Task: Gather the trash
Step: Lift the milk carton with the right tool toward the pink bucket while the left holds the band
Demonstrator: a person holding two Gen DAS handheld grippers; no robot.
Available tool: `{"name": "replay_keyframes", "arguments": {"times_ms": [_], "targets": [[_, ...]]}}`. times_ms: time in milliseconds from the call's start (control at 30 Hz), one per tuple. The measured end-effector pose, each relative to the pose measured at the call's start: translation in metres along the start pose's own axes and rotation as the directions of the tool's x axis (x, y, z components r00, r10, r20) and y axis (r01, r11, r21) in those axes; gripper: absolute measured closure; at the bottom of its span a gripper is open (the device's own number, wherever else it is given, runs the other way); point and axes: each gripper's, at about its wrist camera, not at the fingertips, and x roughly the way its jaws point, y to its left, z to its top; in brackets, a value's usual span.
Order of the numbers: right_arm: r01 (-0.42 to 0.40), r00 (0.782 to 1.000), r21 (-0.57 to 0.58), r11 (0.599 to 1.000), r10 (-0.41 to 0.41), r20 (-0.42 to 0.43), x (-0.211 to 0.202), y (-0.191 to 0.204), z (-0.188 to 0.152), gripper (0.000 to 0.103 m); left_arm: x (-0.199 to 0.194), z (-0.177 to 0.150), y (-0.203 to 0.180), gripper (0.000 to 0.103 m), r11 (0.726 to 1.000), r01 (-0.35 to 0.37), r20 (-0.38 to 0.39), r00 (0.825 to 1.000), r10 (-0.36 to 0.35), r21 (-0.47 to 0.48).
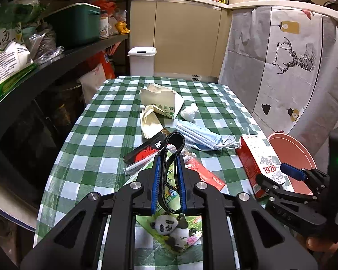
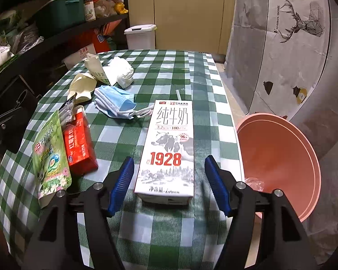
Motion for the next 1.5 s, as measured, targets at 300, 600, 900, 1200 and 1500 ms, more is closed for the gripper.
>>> {"name": "replay_keyframes", "arguments": {"times_ms": [300, 600, 900, 1200, 1500], "targets": [[0.010, 1.000, 0.035, 0.999, -0.010, -0.007, 0.014, -0.004, 0.010, 0.054, 0.009, 0.000, 0.002, 0.088, 1.000, -0.003, -0.009, 1.000, 0.004, 0.007], [0.036, 0.996, 0.028, 0.999, -0.038, 0.077, -0.018, -0.010, 0.015, 0.054, 0.005, 0.004, -0.005, 0.088, 1.000, 0.013, 0.002, 1.000, -0.013, 0.006], [0.015, 0.984, 0.039, 0.999, -0.022, 0.174, -0.055, -0.020, 0.024, 0.054, -0.005, 0.004, -0.011, 0.088, 1.000, 0.023, 0.016, 1.000, -0.023, 0.008], [-0.014, 0.957, 0.000, 1.000, 0.013, 0.289, -0.102, -0.007, 0.038, 0.054, -0.009, 0.008, -0.015, 0.088, 0.999, 0.032, 0.032, 0.999, -0.032, 0.002], [-0.002, 0.948, -0.024, 1.000, 0.010, 0.319, -0.115, -0.002, 0.042, 0.054, -0.014, 0.014, -0.022, 0.088, 0.999, 0.048, 0.049, 0.998, -0.048, 0.004]]}}
